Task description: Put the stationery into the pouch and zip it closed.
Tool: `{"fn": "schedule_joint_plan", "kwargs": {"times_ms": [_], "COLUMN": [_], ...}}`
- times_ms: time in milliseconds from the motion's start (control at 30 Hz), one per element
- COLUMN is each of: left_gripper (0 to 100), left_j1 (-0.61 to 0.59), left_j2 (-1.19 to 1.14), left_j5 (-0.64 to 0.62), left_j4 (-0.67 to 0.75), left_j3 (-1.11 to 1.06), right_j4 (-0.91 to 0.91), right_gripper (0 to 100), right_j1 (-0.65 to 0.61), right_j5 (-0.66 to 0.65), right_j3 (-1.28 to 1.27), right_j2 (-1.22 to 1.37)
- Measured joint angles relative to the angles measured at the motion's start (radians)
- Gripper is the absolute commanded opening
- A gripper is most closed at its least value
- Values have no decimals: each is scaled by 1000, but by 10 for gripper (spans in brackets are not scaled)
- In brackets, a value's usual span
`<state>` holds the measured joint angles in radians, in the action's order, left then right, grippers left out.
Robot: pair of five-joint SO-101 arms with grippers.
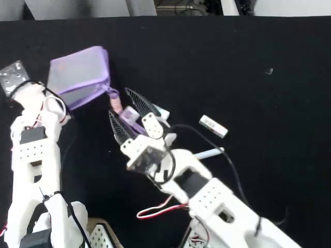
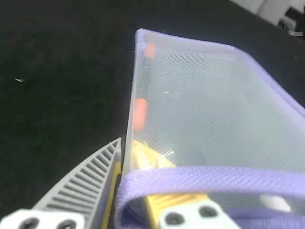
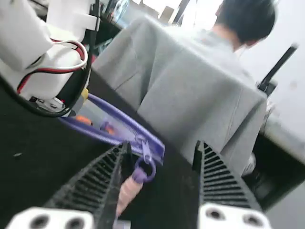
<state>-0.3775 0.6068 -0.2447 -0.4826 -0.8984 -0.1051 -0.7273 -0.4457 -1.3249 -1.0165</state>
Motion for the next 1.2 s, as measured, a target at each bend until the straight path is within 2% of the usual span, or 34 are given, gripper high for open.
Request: {"fn": "schedule_joint_plan", "kwargs": {"times_ms": [167, 233, 333, 533, 733, 967, 1200], "left_gripper": [29, 29, 29, 29, 29, 29, 29], "left_j1": [-3, -3, -5, -38, -98, -129, -149], "left_j2": [0, 0, 0, 0, -2, -2, -2], "left_j5": [0, 0, 0, 0, 0, 0, 0], "left_j4": [9, 9, 9, 38, 161, 180, 180], "left_j3": [0, 0, 0, -2, -60, -61, -61], "right_j4": [603, 749, 865, 936, 937, 937, 937], "right_gripper": [211, 211, 200, 80, 78, 78, 78], "right_j1": [-2, -2, -2, -2, -2, -2, -23], "right_j5": [127, 153, 169, 173, 173, 173, 173], "right_j3": [180, 219, 258, 330, 479, 681, 787], "right_j2": [-192, -206, -195, 25, 419, 896, 1108]}}
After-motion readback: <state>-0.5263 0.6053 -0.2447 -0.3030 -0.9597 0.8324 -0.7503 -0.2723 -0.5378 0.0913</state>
